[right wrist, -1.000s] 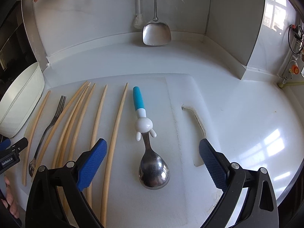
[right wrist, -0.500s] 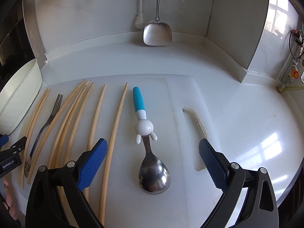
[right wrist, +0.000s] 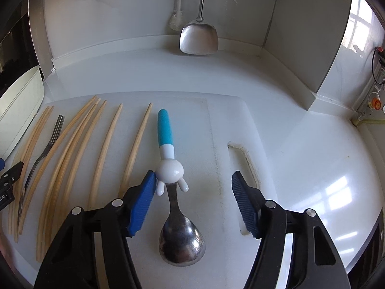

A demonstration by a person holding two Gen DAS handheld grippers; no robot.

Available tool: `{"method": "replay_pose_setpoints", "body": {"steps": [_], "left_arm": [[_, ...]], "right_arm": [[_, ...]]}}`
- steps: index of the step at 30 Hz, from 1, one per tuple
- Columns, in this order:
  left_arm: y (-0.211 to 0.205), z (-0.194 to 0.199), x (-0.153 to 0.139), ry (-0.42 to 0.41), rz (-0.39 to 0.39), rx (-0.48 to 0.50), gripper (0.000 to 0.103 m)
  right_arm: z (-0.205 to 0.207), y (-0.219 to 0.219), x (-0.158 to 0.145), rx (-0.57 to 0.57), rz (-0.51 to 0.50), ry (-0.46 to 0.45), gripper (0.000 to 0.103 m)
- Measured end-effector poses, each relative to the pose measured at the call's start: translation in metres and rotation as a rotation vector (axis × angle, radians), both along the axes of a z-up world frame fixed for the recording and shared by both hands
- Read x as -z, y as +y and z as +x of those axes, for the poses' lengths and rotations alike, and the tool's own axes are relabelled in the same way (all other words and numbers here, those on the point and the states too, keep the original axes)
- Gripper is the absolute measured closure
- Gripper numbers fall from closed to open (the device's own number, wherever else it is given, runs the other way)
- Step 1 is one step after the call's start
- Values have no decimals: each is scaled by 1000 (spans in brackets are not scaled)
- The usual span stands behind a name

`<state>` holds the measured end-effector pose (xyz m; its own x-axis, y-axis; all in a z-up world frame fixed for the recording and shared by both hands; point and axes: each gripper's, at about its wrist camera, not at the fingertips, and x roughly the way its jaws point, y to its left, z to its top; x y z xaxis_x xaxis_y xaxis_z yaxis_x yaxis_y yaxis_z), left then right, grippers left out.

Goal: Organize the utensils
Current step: 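Lower the left tool onto a chopstick while the right tool lowers onto the blue-handled spoon, then close the left tool on the chopstick while the right tool grips the blue-handled spoon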

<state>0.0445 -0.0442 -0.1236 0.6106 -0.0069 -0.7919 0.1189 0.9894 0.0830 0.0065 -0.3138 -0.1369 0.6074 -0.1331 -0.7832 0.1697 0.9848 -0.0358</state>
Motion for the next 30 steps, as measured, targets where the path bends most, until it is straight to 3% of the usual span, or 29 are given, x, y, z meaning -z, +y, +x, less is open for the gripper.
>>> {"method": "replay_pose_setpoints", "body": {"steps": [5,9,19,21,27,30], "left_arm": [[-2,-1,1,-12,-10,1,27],[-6,-3,0,-17,-31,4,38],[-8,-9,-1,-9,-66,20,54],[-8,-11,-1,-2,-85,31,65],[-18,-17,-2,-10,-75,63,92],[-18,-16,-2,-6,-75,72,96]], "right_arm": [[3,3,0,-15,-25,-8,40],[4,4,-1,-34,-10,-21,49],[0,10,-2,-74,32,-35,70],[0,12,-2,-82,31,-37,76],[-2,15,-2,-85,25,-41,78],[-2,17,-2,-90,23,-39,79]]}}
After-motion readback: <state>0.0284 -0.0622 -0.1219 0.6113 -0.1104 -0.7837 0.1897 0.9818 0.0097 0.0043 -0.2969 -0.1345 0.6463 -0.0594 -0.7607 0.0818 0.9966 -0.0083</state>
